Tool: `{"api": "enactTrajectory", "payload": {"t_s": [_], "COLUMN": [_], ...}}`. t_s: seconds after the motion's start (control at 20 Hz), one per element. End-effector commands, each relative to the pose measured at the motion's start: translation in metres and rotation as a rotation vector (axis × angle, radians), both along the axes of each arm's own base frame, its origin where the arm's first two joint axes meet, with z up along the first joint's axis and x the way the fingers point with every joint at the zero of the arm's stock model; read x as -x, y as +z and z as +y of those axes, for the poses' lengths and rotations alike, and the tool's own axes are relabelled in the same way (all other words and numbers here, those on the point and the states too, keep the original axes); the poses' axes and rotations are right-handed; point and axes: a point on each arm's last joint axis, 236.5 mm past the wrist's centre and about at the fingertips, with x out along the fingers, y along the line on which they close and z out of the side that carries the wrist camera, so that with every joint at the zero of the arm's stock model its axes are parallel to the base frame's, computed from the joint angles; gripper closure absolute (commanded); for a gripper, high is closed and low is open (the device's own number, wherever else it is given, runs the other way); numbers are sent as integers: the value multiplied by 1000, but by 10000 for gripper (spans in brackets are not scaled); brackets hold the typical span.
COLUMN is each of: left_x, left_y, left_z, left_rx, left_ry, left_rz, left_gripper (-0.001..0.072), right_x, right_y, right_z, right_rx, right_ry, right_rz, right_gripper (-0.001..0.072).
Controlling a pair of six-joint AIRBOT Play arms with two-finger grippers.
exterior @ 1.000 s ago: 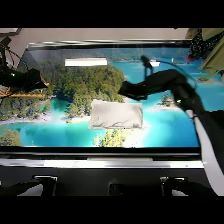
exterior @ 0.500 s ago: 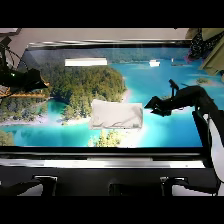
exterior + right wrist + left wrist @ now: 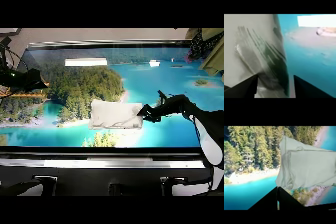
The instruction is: Fold the clothes and pants, and hang the long-sleeved shirts on hangers.
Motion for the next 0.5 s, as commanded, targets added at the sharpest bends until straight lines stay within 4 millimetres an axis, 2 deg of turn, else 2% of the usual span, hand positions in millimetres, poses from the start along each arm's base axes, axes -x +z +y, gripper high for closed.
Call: {"api": "enactTrajectory", "payload": {"t_s": [0.0,0.05,0.1,0.15,0.2,0.35,0.45], "left_x": [0,0,0,1,1,1,1], "left_y": [0,0,0,0,0,0,0], "left_z": [0,-1,-2,-3,-4,-5,-5], "left_rx": [1,1,1,4,6,7,7], "left_ry": [-1,-2,-4,-6,-9,-10,-10], "left_rz": [1,1,1,1,1,1,1], "left_gripper": [690,690,690,691,690,690,690], "right_x": [0,1,1,-1,-6,-30,-54], "right_y": [-9,-8,-5,0,10,58,94], "right_z": [17,21,25,24,21,12,-7], "right_rx": [16,13,-5,-11,-11,-14,-17], "right_ry": [30,38,40,36,30,-12,-86], "right_rz": [-15,-17,-19,-28,-54,-151,-206], "right_gripper": [326,460,637,670,670,672,672]}}
